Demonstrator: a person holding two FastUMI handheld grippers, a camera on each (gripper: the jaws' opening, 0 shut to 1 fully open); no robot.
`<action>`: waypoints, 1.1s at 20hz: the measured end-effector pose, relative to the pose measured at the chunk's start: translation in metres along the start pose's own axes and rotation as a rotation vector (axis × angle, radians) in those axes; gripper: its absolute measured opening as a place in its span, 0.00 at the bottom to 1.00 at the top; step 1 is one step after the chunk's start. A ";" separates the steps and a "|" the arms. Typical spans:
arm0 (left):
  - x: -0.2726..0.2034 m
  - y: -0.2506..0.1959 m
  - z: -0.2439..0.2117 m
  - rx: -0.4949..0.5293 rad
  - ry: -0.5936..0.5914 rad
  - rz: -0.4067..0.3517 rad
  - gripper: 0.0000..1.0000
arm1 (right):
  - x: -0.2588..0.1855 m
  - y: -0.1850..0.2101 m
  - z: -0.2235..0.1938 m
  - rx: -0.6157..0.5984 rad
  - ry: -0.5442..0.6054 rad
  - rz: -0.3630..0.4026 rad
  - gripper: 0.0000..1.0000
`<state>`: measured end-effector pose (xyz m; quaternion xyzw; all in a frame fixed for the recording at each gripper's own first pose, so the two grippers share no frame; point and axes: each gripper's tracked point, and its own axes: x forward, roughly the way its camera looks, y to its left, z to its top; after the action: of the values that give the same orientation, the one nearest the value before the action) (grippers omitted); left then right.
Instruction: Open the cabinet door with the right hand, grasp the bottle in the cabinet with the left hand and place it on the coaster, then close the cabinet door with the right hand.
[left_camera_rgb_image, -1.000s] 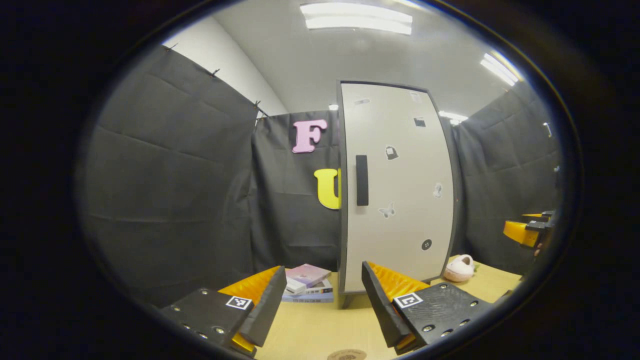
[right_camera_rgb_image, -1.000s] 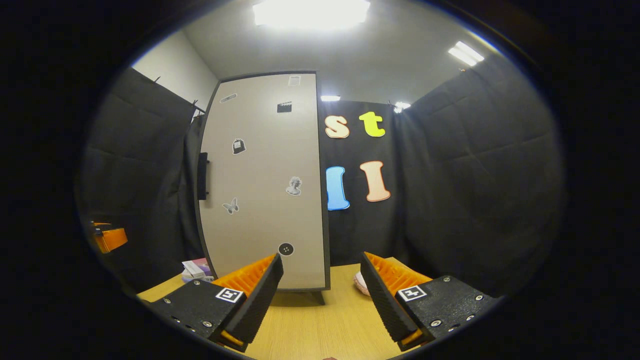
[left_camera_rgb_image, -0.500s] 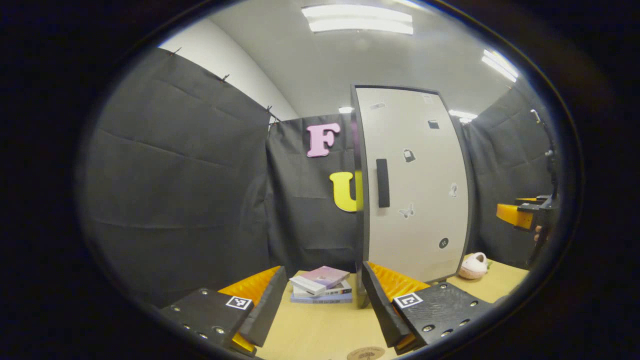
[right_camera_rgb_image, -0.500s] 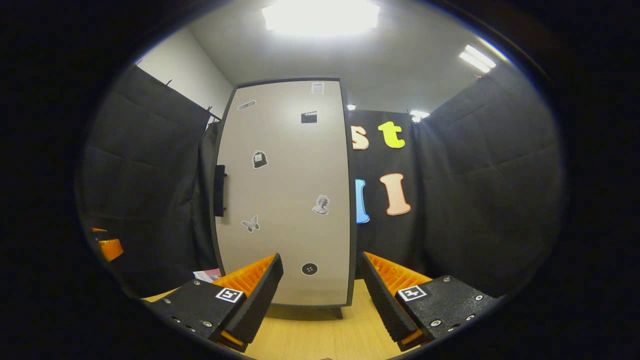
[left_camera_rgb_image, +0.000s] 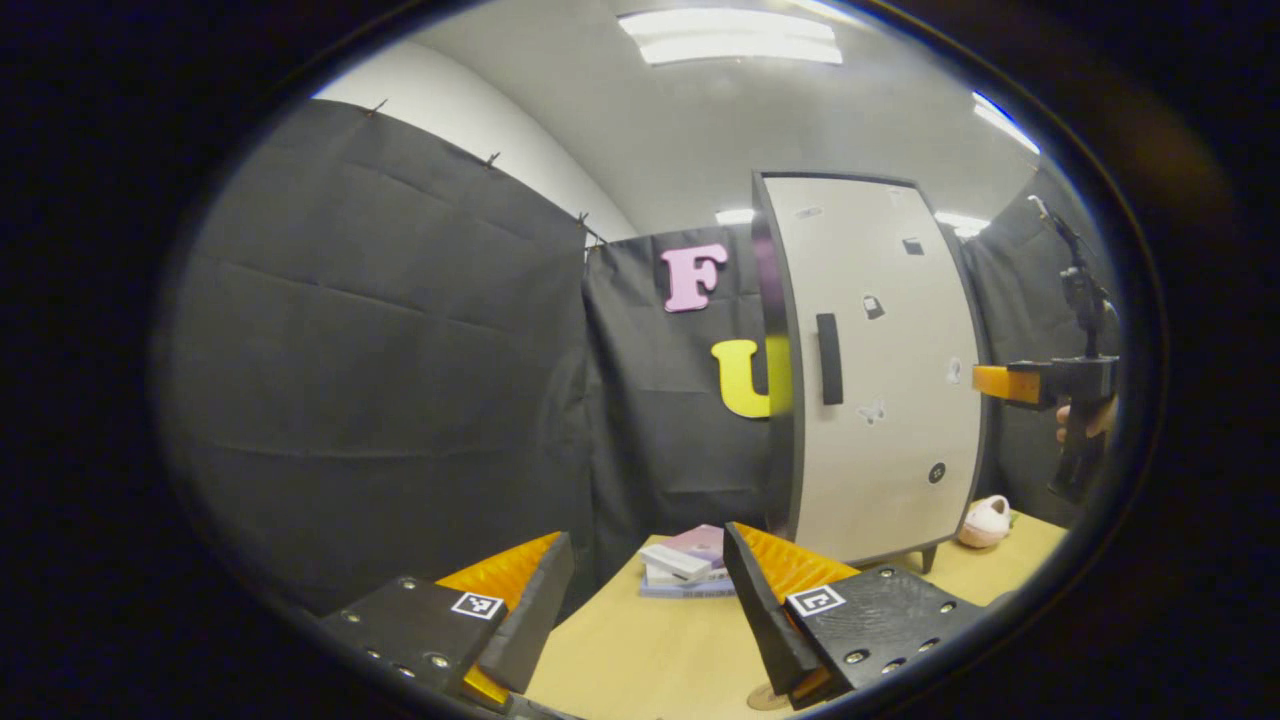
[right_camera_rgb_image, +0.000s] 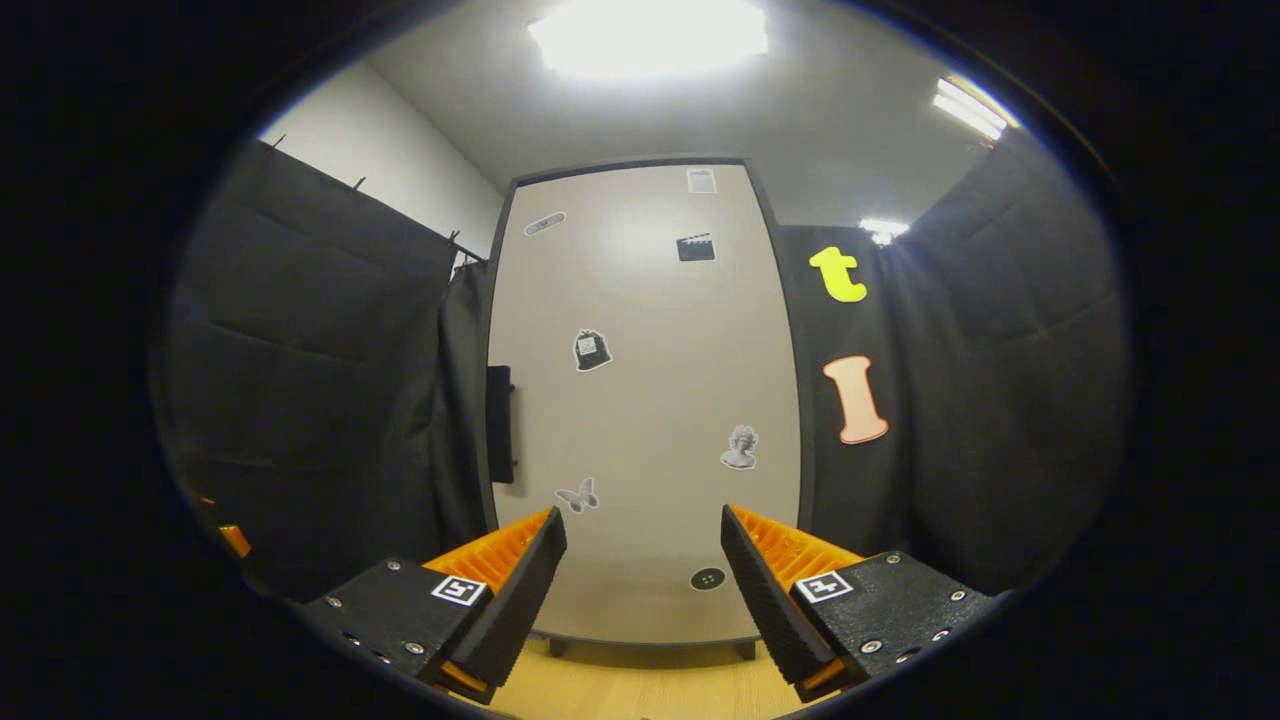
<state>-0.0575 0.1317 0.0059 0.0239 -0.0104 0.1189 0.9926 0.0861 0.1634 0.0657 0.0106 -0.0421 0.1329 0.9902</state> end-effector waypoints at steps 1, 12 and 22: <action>-0.003 0.009 -0.001 0.001 0.002 0.018 0.87 | 0.006 0.005 0.002 0.006 -0.002 0.003 0.96; -0.016 0.071 -0.012 0.029 0.020 0.118 0.87 | 0.083 0.071 0.031 0.010 -0.034 0.053 0.94; -0.014 0.104 -0.030 0.028 0.055 0.164 0.87 | 0.148 0.127 0.025 -0.058 0.025 0.074 0.83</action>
<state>-0.0957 0.2311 -0.0196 0.0334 0.0164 0.2004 0.9790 0.1931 0.3243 0.1051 -0.0215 -0.0341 0.1683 0.9849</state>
